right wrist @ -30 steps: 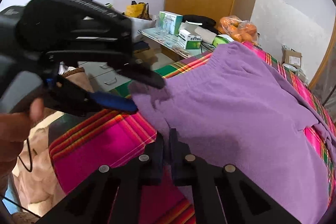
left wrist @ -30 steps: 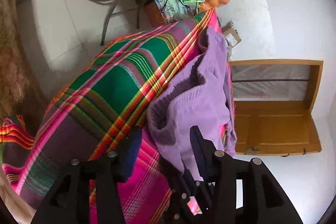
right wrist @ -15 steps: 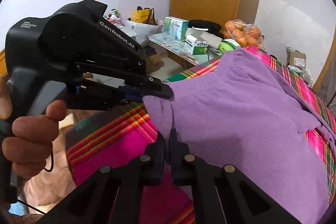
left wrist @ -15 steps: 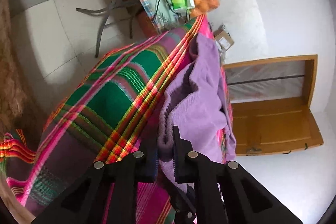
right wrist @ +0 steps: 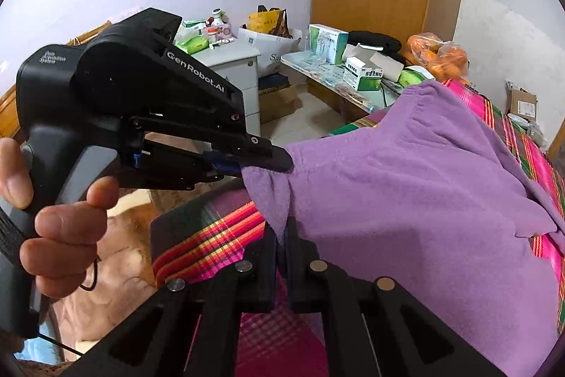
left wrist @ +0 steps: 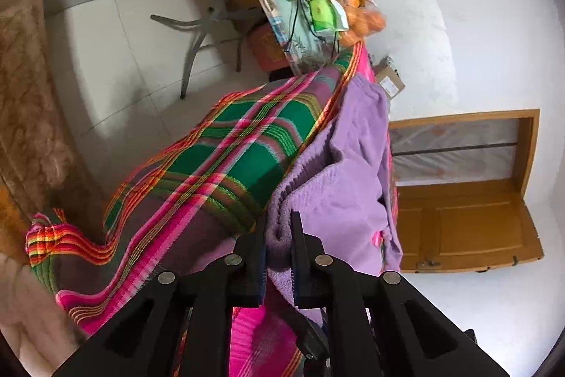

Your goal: Fold clothes

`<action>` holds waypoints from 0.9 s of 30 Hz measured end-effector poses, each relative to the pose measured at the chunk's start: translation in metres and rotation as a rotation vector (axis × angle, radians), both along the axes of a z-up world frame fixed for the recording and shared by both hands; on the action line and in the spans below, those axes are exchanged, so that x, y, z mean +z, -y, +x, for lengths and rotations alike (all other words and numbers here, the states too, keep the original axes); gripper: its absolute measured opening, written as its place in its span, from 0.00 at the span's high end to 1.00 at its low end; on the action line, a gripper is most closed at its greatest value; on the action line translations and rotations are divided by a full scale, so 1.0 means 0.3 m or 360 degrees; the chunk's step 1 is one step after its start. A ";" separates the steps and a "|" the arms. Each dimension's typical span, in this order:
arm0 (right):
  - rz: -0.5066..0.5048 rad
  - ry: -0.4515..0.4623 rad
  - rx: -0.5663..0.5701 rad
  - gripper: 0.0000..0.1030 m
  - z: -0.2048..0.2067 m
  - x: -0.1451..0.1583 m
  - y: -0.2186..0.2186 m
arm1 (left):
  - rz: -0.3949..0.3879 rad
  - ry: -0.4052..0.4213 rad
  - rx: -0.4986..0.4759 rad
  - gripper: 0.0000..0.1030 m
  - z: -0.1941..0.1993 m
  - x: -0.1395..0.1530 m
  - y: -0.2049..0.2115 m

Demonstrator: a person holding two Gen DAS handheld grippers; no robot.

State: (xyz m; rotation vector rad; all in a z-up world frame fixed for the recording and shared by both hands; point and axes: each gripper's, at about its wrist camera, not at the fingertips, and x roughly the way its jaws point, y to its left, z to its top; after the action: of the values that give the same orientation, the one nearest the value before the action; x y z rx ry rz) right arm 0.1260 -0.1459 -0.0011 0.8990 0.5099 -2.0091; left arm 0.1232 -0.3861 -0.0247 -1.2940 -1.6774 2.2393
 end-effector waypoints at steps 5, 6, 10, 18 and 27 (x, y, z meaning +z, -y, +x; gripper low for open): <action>-0.0064 0.0070 -0.0029 0.93 -0.020 0.036 -0.064 | -0.0097 0.0054 -0.0002 0.81 -0.003 0.020 0.004; -0.0085 0.0069 -0.0050 0.93 -0.023 0.050 -0.096 | -0.0131 0.0059 0.0021 0.79 0.004 0.032 0.015; -0.0167 0.0074 -0.0192 0.77 -0.055 0.100 -0.249 | -0.0249 0.0029 0.0087 0.79 0.037 0.096 0.048; -0.0244 0.0048 -0.0887 0.75 -0.227 0.156 -0.734 | -0.0396 -0.0022 -0.0006 0.74 -0.023 0.219 -0.050; -0.0169 -0.0041 -0.1621 0.72 -0.329 0.212 -1.357 | -0.0528 -0.0096 -0.0404 0.73 -0.289 0.316 -0.375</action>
State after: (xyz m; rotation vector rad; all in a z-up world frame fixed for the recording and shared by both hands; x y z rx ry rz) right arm 0.0274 0.2611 0.0625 1.2017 -0.1040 -2.9092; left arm 0.0365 -0.2736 0.0701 -1.3923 -1.0804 2.4356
